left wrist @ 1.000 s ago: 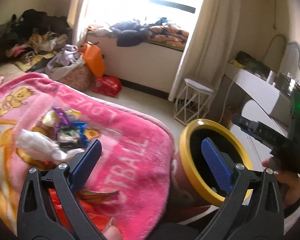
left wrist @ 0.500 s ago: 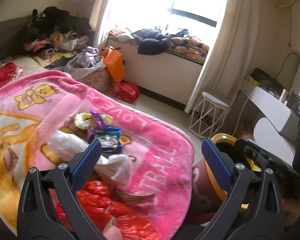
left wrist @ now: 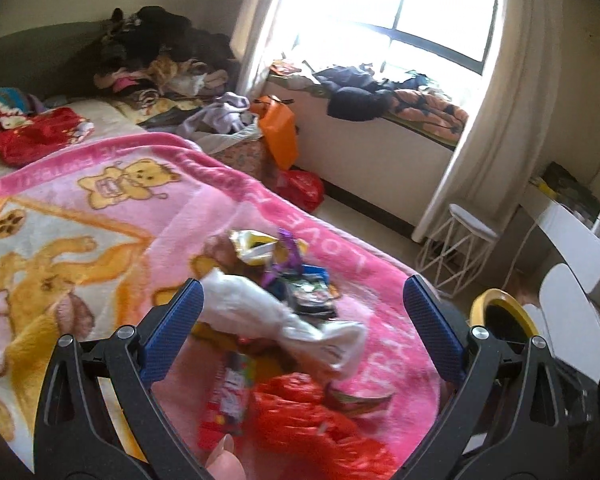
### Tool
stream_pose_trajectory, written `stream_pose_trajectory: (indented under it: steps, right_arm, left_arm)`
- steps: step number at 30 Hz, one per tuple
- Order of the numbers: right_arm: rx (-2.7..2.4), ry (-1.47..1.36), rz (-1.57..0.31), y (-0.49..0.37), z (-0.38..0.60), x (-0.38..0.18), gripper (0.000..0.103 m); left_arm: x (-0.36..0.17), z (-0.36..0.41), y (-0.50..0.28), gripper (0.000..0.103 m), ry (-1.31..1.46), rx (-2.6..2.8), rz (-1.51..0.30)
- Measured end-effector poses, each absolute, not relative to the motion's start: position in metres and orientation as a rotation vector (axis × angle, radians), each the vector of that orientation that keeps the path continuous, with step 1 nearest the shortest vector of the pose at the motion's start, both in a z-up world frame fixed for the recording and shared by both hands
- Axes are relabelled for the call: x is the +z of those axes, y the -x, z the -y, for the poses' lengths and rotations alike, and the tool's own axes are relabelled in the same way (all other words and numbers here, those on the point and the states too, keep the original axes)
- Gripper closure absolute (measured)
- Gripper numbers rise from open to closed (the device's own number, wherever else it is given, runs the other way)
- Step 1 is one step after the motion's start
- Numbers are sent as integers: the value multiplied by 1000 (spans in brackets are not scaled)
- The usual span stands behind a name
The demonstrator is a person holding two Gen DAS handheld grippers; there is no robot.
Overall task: Collect trash
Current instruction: 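Move both open tools back over the trash pile on the blanket, then grasp the red plastic bag with the right tool while the left tool grasps the white plastic bag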
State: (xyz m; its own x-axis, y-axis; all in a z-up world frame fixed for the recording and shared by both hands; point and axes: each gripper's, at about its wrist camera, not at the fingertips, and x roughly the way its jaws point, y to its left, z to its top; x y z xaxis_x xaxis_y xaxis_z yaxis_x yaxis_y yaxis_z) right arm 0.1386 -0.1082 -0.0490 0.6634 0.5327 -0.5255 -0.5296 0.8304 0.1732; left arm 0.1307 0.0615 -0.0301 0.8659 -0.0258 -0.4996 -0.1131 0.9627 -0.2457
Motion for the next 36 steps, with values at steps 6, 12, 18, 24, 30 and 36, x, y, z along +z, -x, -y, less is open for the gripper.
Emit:
stream_pose_trajectory:
  steps: [6, 12, 18, 24, 30, 36]
  right_arm:
    - [667, 69, -638, -125, 73, -62, 35]
    - [705, 147, -696, -119, 44, -81, 32]
    - [703, 243, -778, -120, 21, -95, 30]
    - [692, 304, -863, -130, 4, -113, 30]
    - [686, 299, -948, -139, 3, -127, 70]
    - [702, 217, -936, -139, 15, -123, 81]
  left_arm:
    - [-42, -85, -135, 11, 290, 92, -552]
    - [-60, -108, -144, 11, 337, 100, -599]
    - [-83, -130, -164, 11, 432, 87, -659]
    - [-98, -140, -181, 11, 524, 32, -691]
    - [-105, -139, -191, 51, 568, 7, -722]
    - [-96, -130, -182, 75, 541, -6, -699]
